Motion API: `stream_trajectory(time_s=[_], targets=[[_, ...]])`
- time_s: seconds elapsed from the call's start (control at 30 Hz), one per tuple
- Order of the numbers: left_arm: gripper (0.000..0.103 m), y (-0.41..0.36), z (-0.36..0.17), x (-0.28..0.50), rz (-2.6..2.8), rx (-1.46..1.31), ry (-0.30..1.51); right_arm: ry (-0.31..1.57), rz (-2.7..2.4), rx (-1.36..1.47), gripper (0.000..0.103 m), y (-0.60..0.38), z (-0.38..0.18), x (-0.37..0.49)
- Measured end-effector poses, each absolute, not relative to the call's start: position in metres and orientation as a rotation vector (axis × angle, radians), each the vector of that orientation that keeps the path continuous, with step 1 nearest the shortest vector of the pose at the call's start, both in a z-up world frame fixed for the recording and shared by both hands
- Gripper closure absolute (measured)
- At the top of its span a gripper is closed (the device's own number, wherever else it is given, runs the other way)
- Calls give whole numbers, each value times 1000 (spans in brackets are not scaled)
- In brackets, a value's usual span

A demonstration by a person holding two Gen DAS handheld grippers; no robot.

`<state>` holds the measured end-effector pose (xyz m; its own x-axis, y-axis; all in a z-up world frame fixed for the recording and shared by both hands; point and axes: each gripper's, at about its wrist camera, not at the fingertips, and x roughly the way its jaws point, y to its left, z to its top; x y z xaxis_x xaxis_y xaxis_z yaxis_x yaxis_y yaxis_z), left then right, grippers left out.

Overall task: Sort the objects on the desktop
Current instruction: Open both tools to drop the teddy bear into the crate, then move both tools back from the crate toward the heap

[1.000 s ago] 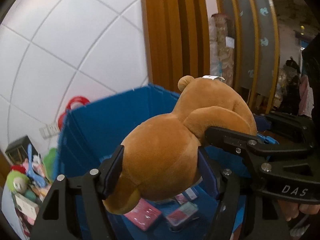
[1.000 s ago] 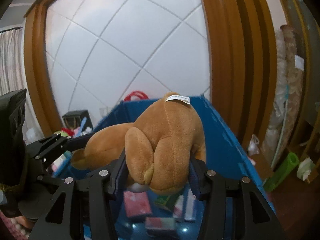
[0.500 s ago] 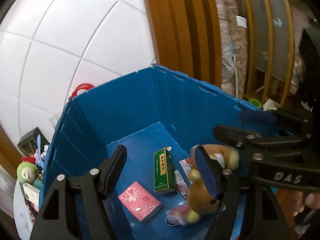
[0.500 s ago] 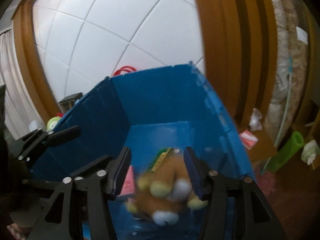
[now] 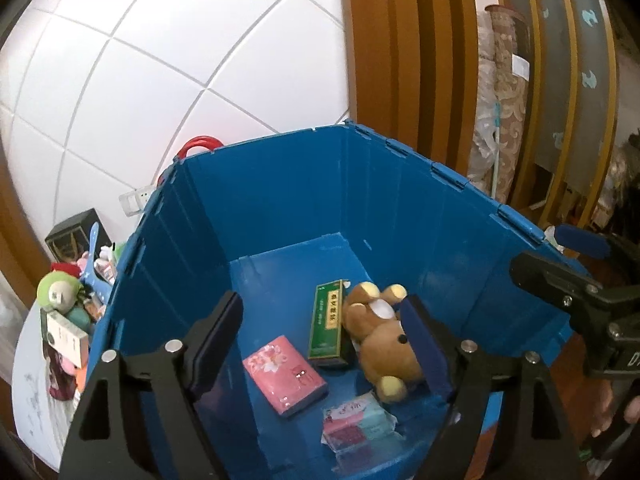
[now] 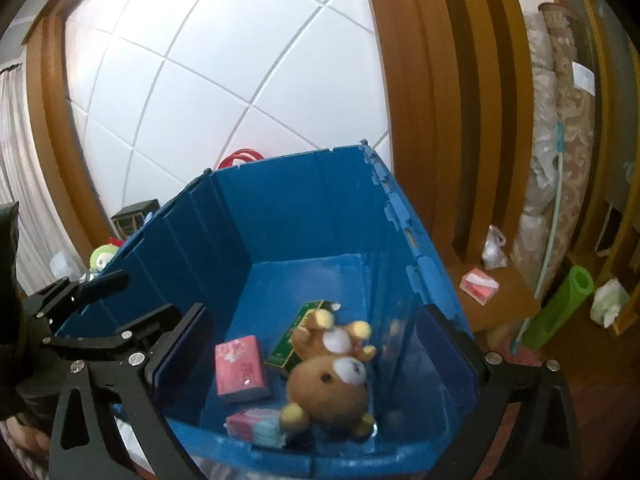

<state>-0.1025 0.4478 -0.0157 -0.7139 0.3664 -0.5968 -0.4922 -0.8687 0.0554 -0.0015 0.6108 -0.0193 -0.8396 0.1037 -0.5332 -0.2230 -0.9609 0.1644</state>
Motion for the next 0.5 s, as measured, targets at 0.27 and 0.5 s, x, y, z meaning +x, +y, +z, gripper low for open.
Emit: stream_trajectory(time_s=[0.27,0.5], targets=[[14,439,-11,-87,2552,-783,233,224,2825,-795,0,595,-17,13],[14,424,-1,-81,2601,-749,216,209,2829,-799,0,592,-20,14]])
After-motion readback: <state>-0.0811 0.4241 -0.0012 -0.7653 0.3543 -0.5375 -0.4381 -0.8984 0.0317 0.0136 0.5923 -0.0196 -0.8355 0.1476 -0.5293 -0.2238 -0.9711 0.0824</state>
